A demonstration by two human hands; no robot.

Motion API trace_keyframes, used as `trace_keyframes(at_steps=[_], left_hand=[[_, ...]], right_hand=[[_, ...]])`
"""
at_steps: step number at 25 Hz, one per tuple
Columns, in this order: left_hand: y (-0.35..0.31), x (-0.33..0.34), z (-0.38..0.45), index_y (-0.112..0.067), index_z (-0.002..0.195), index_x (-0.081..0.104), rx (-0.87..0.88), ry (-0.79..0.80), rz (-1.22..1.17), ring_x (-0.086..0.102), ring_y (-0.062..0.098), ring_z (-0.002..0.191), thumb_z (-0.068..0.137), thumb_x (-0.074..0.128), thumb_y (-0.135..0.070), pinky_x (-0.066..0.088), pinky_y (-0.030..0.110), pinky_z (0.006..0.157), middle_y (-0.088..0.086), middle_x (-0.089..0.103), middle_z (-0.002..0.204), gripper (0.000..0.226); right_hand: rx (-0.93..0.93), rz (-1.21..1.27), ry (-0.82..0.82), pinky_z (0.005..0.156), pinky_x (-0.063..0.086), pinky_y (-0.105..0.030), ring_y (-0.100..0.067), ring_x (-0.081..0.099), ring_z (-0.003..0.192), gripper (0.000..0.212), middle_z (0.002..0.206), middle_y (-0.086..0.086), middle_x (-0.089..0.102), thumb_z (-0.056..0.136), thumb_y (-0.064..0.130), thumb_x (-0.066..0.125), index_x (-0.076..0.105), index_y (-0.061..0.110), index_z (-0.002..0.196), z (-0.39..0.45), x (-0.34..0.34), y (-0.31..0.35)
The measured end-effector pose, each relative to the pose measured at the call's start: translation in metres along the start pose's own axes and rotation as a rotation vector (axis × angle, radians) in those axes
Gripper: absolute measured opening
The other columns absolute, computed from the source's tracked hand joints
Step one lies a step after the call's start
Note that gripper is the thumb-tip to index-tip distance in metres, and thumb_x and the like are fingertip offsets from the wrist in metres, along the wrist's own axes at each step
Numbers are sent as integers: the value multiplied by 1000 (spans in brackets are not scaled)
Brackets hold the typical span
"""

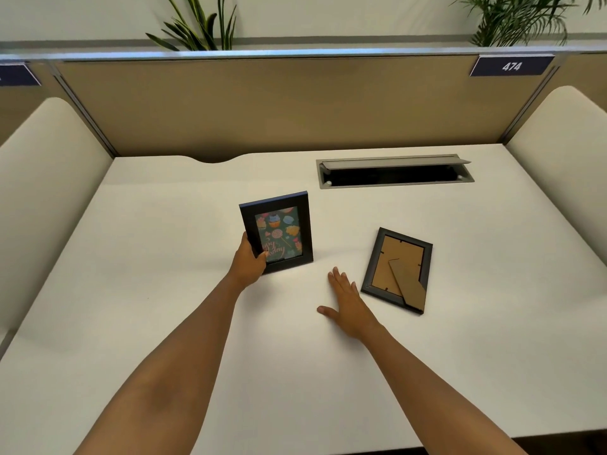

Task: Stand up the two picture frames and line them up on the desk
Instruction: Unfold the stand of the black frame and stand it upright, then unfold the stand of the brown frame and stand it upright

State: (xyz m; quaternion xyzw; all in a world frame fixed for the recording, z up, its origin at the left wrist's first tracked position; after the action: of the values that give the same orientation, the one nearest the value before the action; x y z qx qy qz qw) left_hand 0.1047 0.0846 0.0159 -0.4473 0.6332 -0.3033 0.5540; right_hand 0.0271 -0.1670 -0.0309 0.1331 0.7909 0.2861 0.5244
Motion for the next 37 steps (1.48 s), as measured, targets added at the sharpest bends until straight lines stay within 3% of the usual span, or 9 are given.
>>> trace_keyframes(at_steps=[8,11,14,17,21,24,27,31,37], left_hand=[[5,-13,10,-12,146,31,-44,-49,-63,44,29,136,93,58,0,41,45,109,10,47,145,61],[8,-12,5,-11,144,31,-31,-97,-49,45,29,134,90,62,3,43,35,103,10,47,144,65],[10,-9,-6,-10,150,22,55,-198,-55,39,25,136,81,71,6,40,22,101,9,35,151,87],[9,-1,-18,-14,152,17,94,-400,80,33,27,135,70,80,-5,32,39,108,10,29,148,104],[-10,18,-32,-15,144,26,177,-565,249,43,27,114,68,71,-11,42,40,95,9,39,127,88],[-24,31,-41,-12,138,32,202,-630,354,42,26,108,68,65,-13,38,36,91,9,40,122,77],[-34,53,-49,-11,132,35,244,-573,387,43,29,112,71,65,-13,41,41,91,11,41,123,68],[-38,86,-58,-15,131,37,302,-385,377,42,24,113,75,64,-14,36,37,94,7,42,122,62],[-39,135,-57,-9,138,42,237,55,289,34,24,127,84,63,-14,33,28,101,6,36,136,58]], right_hand=[[-3,16,-5,126,-6,-37,-18,-12,154,85,166,-1,-12,101,43,54,0,13,158,1,1,-1],[-2,16,-7,126,-6,-37,-18,-12,154,85,166,-1,-12,101,44,54,0,13,158,1,1,-2],[-5,26,-15,125,-6,-36,-18,-11,154,85,166,-1,-11,100,43,55,1,13,158,0,1,-1],[-3,33,-26,126,-5,-36,-19,-10,154,85,167,-2,-9,100,43,56,3,12,158,-1,0,0],[37,94,-42,126,4,-35,-15,0,154,86,167,4,1,94,40,67,15,16,158,-2,-6,0],[70,197,-90,123,22,-35,-15,23,150,77,164,5,22,91,29,73,30,18,154,-3,-15,-3],[19,295,-356,107,46,-36,-17,54,127,52,143,3,52,91,14,72,52,18,139,-10,-28,-9],[106,237,-655,84,50,-27,-14,57,100,38,114,4,59,89,8,71,59,16,124,-24,-51,-28],[417,137,-632,103,45,-40,-29,48,127,58,140,-10,49,88,20,74,45,6,137,-40,-71,-72]])
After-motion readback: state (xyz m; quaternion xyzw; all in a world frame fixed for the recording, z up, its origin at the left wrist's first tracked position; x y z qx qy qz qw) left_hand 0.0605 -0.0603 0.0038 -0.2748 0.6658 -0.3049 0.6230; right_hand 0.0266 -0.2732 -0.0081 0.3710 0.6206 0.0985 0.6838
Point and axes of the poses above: each hand's wrist, its own z-axis towards the middle knuckle, its own x-axis out of the palm, y = z × x, the point moved 2 cm from there along z, towards the middle knuckle
